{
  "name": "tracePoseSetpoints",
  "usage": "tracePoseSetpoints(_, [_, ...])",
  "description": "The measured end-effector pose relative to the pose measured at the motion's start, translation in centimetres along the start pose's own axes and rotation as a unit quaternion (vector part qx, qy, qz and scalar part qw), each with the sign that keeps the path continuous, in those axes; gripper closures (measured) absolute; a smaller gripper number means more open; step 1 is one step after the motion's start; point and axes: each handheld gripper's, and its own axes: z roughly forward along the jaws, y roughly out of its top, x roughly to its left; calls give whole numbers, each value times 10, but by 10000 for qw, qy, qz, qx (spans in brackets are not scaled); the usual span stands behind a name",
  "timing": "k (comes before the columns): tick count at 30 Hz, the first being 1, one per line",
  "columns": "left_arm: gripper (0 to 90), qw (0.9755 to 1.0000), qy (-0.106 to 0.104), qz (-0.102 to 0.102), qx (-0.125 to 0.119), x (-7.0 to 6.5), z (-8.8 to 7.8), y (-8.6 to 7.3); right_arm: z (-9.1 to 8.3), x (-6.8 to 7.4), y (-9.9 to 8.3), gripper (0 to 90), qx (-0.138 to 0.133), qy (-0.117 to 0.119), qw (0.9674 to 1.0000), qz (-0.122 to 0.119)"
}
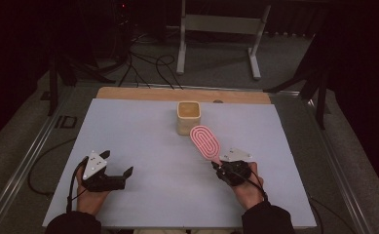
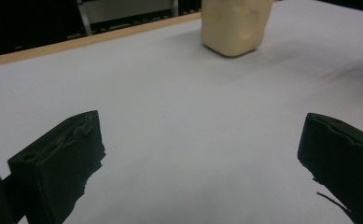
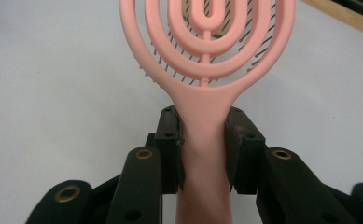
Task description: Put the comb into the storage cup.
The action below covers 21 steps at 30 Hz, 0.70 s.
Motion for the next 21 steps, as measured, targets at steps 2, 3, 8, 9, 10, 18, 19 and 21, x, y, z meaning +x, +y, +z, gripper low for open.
tracePoseSetpoints(2, [8, 10000, -6, -19, 64, -2, 2, 0, 0, 1, -1, 698, -26, -9, 10000, 1])
tracePoseSetpoints(3, [8, 9999, -14, -54, 93, -3, 3, 1, 0, 1, -1, 698, -49, -17, 10000, 5])
tracePoseSetpoints(8, [9, 9994, -187, -270, 63, -12, 4, 9, -2, 1, -1, 698, -150, -76, 9999, 1])
tracePoseSetpoints(9, [9, 9994, -187, -270, 63, -12, 4, 9, -2, 1, 0, 698, -187, -78, 9998, 13])
tracePoseSetpoints(10, [9, 9994, -222, -254, 76, -15, 5, 11, -3, 2, 0, 698, -193, -89, 9998, 35])
tracePoseSetpoints(18, [8, 9963, -759, -409, -66, -35, 13, 33, -6, 4, 2, 698, -357, -84, 9993, 1])
tracePoseSetpoints(19, [8, 9956, -826, -436, -86, -37, 14, 35, -6, 4, 2, 698, -367, -89, 9993, 7])
tracePoseSetpoints(21, [2, 9948, -892, -467, -133, -41, 18, 41, -7, 4, 2, 698, -376, -93, 9993, 11])
